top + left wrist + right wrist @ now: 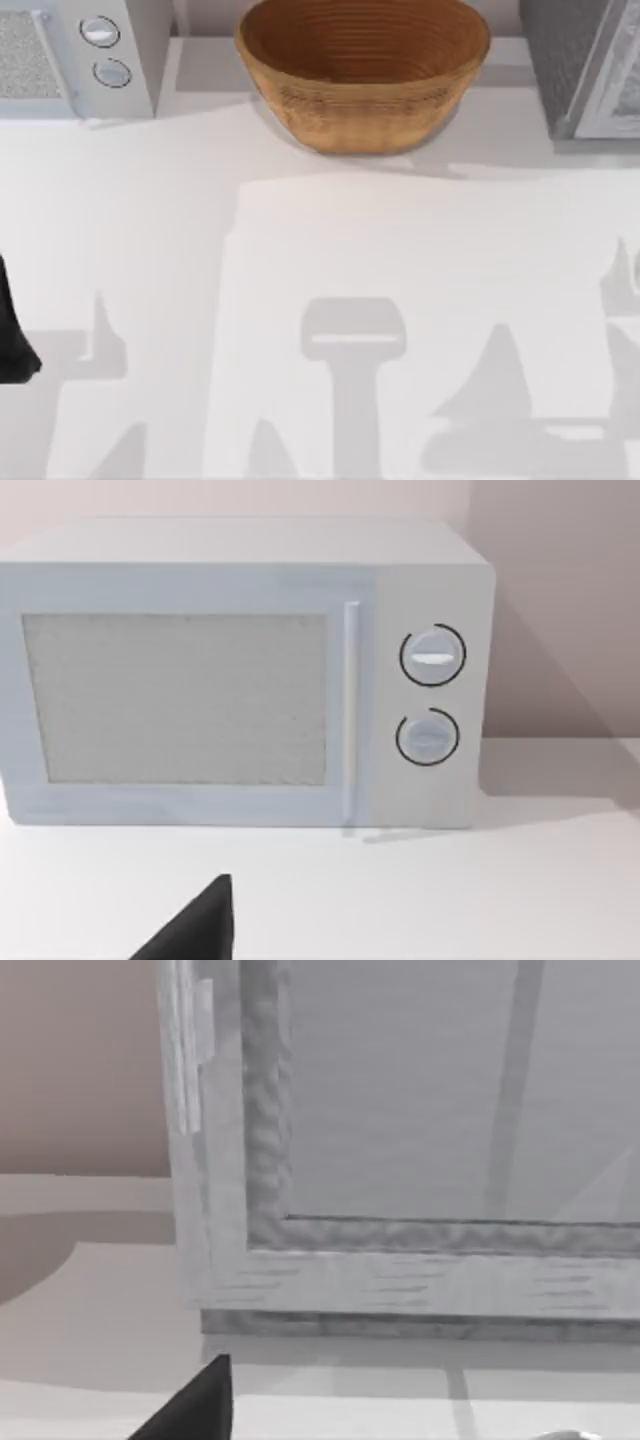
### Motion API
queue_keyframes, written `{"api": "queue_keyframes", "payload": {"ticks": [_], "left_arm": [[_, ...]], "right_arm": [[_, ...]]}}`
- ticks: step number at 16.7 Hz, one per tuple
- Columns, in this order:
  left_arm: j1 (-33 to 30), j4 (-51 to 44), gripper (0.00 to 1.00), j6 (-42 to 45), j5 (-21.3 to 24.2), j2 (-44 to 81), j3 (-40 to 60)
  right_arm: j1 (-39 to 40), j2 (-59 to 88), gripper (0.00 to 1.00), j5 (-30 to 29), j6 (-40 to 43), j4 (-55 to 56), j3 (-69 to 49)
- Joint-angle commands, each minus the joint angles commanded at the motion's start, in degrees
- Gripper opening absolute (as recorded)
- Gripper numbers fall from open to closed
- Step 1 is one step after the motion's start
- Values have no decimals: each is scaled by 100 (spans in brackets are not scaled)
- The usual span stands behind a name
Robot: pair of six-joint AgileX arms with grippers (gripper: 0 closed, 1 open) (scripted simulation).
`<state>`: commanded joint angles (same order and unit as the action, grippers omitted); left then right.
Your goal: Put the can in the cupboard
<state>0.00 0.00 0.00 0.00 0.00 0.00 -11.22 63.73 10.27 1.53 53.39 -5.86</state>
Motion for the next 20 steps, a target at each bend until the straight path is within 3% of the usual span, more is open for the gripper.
{"api": "queue_keyframes", "payload": {"ticks": [10,14,20], "left_arm": [[0,0,100,0,0,0,0],[0,0,100,0,0,0,0],[0,0,100,0,0,0,0]], "right_arm": [[-875,5356,100,780,155,4235,-440],[-1022,6129,100,892,190,4884,-534],[-987,6524,100,889,191,4777,-514]]}}
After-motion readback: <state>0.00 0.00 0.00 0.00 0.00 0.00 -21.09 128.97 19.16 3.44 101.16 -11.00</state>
